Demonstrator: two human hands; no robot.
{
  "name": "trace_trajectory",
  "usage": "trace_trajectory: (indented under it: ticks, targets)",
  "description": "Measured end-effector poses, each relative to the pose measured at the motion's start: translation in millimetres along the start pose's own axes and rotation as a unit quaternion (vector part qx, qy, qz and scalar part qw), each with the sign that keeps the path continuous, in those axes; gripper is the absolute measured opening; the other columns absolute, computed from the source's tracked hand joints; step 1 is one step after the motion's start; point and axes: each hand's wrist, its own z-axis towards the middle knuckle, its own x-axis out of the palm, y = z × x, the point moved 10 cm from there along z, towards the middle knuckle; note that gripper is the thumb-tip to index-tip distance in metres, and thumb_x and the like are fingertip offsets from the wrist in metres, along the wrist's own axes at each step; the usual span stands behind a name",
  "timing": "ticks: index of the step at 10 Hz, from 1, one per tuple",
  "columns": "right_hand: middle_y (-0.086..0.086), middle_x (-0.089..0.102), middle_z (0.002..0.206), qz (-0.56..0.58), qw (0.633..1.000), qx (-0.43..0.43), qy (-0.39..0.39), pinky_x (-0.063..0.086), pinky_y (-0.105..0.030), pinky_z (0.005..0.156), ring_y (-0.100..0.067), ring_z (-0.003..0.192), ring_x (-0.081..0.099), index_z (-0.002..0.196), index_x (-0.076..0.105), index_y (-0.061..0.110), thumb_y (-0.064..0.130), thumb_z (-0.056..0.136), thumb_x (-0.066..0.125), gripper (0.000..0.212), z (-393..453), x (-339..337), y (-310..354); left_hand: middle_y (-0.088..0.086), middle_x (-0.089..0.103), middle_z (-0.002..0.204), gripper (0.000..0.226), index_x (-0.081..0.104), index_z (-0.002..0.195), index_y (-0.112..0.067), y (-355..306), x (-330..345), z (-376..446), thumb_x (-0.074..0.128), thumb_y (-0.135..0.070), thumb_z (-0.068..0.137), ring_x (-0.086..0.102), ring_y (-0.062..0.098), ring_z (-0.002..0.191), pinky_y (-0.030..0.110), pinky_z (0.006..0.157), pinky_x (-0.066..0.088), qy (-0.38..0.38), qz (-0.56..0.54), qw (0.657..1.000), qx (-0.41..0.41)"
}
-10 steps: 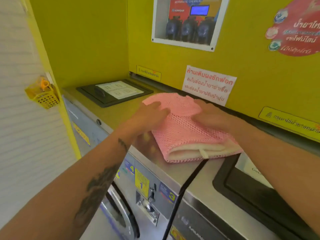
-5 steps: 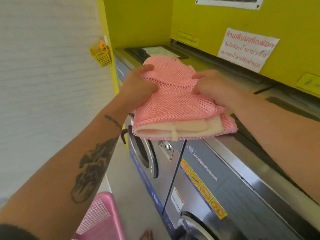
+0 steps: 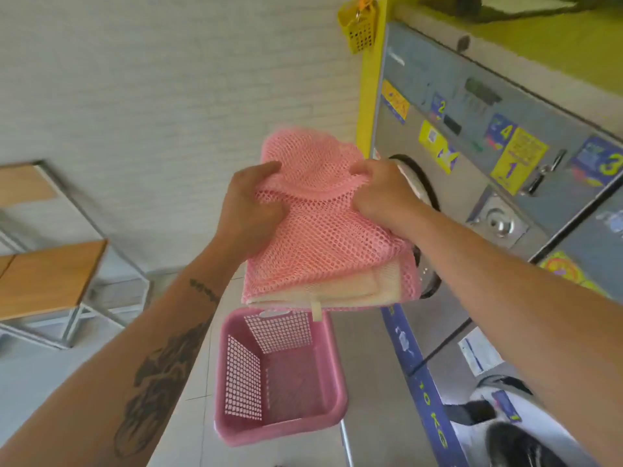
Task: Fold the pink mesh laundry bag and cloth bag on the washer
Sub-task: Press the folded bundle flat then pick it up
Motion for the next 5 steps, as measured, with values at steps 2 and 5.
trace_trajectory:
  ticks: [2,5]
  targets:
    - [-0.015,0.052,0.128,0.002,0.997,0.055,0.050,0.024,-0.007,0.093,-0.026,0.125,0.049,0.129,0.061,0.009,-0.008,0.068,0.058,0.064,-34,246,-152,-0.003,0.037,0.146,0.058,0.052,0.137,-0.027,269,71,-37,0.063,-0.006,0.084,0.037,0.007,0.119,0.026,0.105,0.028,0.078,0.066,0.992,-0.068]
    - [-0.010,0.039,0.142,-0.058,0.983,0.099,0.141,0.033,0.006,0.070,-0.010,0.113,0.042,0.141,0.050,0.015,-0.012,0.078,0.056,0.069,-66,436,-261,-0.002,0.017,0.156,0.067,0.036,0.144,-0.035,487,145,-81,0.064,-0.016,0.086,0.028,0.024,0.140,0.035,0.112,0.031,0.208,0.086,0.964,-0.142]
